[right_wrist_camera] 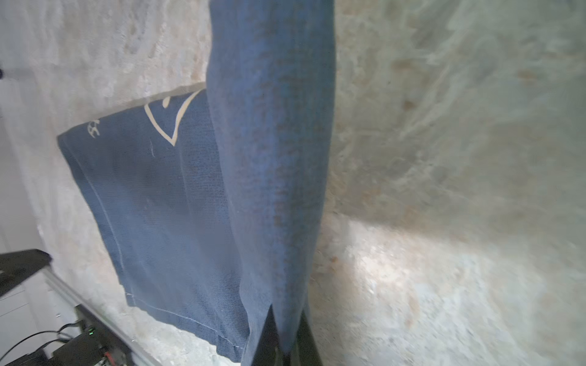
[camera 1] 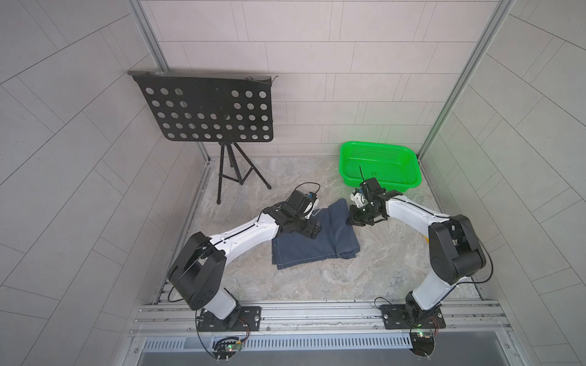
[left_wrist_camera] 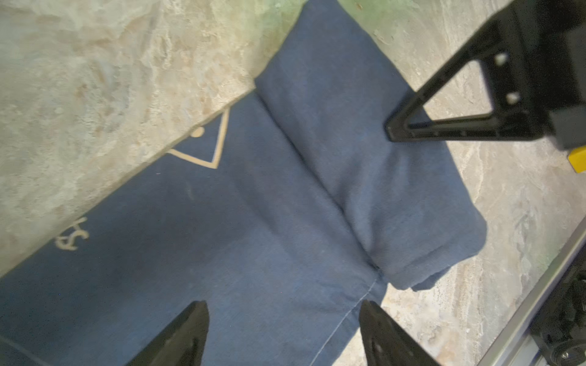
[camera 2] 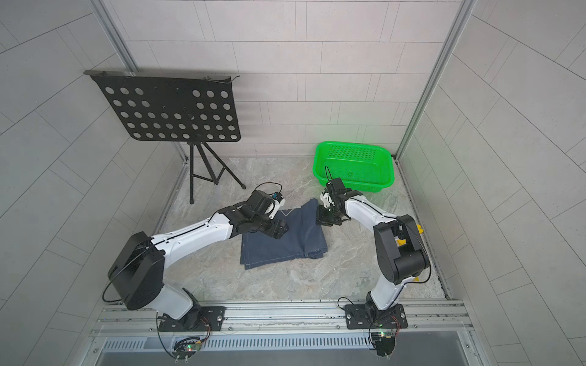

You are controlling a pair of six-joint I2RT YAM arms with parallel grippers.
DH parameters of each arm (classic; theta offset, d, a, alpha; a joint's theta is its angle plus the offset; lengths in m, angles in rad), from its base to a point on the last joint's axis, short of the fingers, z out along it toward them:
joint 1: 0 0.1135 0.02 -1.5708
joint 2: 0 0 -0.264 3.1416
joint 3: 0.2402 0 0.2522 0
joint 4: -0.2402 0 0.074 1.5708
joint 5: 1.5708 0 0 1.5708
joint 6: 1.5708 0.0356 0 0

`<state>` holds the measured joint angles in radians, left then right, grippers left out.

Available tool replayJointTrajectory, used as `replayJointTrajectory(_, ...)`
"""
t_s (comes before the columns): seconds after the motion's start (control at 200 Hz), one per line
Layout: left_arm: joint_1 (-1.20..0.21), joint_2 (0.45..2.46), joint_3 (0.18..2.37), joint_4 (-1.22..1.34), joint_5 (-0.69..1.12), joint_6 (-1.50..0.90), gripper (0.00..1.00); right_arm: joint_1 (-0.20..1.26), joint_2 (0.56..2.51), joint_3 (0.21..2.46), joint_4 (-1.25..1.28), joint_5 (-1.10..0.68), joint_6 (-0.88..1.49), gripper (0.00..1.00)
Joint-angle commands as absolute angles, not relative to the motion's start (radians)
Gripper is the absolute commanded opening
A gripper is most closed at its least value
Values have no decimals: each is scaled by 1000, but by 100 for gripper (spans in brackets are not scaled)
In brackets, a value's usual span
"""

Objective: Roll up the pillowcase
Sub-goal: Roll the pillowcase at the center of the board.

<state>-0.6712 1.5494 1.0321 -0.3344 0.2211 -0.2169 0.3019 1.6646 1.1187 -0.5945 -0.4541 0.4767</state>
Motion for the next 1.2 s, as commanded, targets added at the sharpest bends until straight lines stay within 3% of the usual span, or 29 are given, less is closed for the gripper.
replayJointTrajectory(0.0, -629, 1530, 989, -352, 226, -197, 84, 365, 1632, 1158, -740, -236, 500, 4)
replayJointTrajectory(0.075, -610, 1528, 973, -347, 231, -187, 86, 410, 1652, 1200, -782, -155, 511, 8)
replayJointTrajectory(0.115, -602, 1531, 964, -344, 233, -183, 92, 430, 1666, 1219, -796, -124, 518, 9)
replayJointTrajectory(0.28, -574, 1521, 925, -323, 251, -191, 94, 522, 1708, 1298, -841, -42, 532, 16)
replayJointTrajectory(0.565, -549, 1467, 879, -314, 254, -202, 100, 658, 1809, 1425, -878, -44, 538, 26)
replayJointTrajectory(0.891, -532, 1353, 826, -358, 258, -223, 100, 703, 1896, 1443, -767, -232, 578, 25)
replayJointTrajectory(1.196, -538, 1272, 771, -322, 332, -307, 100, 641, 1837, 1312, -450, -506, 722, 41)
